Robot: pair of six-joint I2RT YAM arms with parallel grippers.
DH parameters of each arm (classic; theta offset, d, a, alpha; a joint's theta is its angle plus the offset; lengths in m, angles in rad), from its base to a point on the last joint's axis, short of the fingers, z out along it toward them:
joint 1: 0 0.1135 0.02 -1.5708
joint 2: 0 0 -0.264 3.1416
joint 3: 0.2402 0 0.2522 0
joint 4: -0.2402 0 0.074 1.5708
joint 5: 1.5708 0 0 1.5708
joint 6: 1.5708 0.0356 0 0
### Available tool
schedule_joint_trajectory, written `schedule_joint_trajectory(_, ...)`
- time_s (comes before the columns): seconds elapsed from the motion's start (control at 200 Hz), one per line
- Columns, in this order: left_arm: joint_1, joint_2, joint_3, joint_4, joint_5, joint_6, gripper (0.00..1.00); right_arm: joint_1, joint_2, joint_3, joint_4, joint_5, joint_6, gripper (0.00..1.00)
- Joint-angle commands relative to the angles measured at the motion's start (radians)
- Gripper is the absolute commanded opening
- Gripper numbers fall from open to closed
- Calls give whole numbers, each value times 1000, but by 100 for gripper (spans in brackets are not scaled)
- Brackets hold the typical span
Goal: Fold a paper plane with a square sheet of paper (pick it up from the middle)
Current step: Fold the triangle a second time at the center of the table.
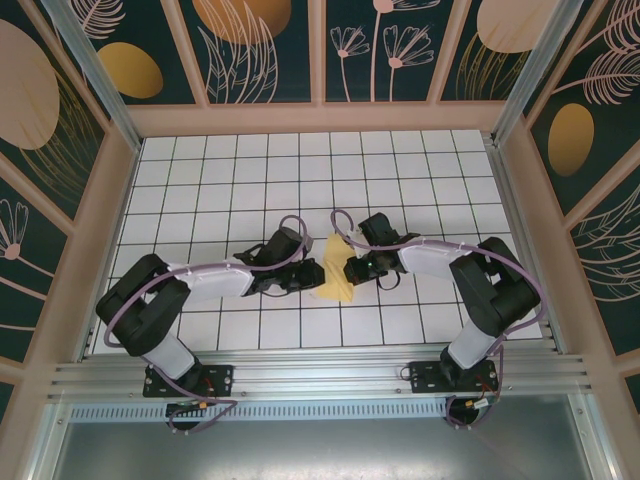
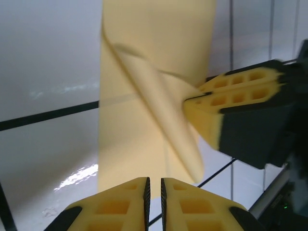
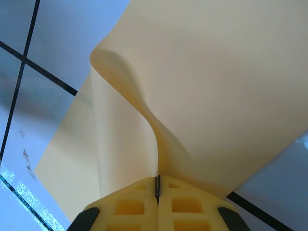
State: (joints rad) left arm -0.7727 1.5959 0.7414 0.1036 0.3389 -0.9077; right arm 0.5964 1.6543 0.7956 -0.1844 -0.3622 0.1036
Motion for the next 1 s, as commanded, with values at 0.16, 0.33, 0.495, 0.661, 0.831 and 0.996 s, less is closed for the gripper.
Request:
schedule_joint_trajectory(0.16,0,38,27,285,-19,-181,11,1,18,-6,-20,9,8,5)
schedule_joint_trajectory(0.33,0,112,18,411,-35,-278,10,0,18,-9,-21,5,10,5)
schedule_joint_trajectory(0.495,0,175,21,453,-27,-299,11,-4,14,-9,-23,0,6,5)
schedule_joint_trajectory(0.661,0,216,34,456,-19,-310,11,-7,15,-8,-24,-1,3,5)
schedule_joint_trajectory(0.831,0,248,53,417,-27,-307,12,-8,18,-7,-24,-3,2,5)
schedule_joint_trajectory(0.996,0,275,73,354,-41,-295,11,-9,21,-4,-24,-4,4,5)
